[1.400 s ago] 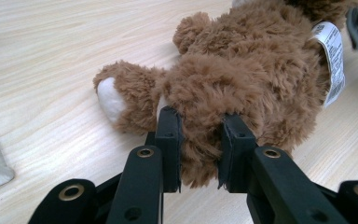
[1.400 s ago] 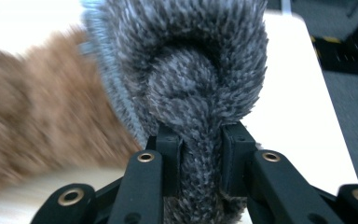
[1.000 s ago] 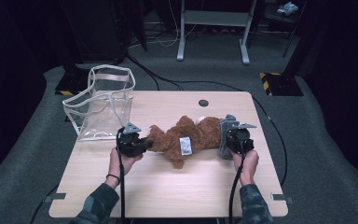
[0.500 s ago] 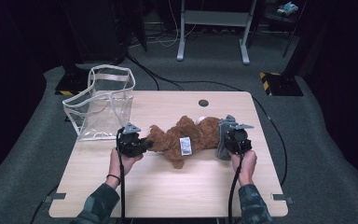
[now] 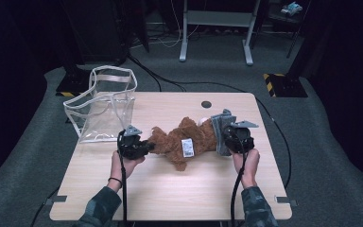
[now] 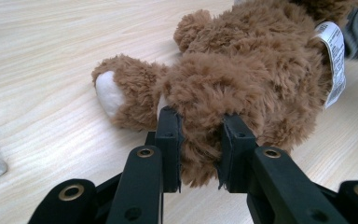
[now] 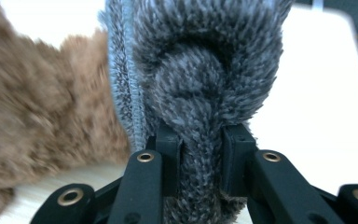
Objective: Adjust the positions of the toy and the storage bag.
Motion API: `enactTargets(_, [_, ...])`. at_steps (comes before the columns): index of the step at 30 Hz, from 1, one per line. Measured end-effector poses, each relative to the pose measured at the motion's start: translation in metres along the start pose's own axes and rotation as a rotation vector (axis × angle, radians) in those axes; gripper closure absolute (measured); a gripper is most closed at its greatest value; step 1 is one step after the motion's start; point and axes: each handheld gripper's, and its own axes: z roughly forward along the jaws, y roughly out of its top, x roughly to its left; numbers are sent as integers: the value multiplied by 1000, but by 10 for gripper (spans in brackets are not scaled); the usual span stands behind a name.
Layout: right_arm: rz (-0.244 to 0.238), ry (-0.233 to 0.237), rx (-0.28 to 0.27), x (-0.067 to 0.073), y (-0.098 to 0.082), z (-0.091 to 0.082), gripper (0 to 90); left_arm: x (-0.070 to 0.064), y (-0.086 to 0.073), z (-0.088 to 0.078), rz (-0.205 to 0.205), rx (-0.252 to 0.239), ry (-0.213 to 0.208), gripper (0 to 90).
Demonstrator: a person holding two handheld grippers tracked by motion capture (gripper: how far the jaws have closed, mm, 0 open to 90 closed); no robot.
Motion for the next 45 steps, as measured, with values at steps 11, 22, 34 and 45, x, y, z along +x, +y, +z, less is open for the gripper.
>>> enactTargets(11, [58, -83, 121, -36, -34, 4, 678, 0, -3, -1, -2, -3, -10, 729])
enactTargets(22, [92, -124, 230, -58, -34, -8, 237, -5, -6, -5, 4, -5, -29, 727])
enactTargets(34, [75, 2, 152, -46, -41, -34, 65, -10, -10, -7, 7, -7, -41, 727])
enactTargets(45, [76, 62, 138, -32, -47, -37, 2, -18, -13, -10, 33, -4, -55, 727])
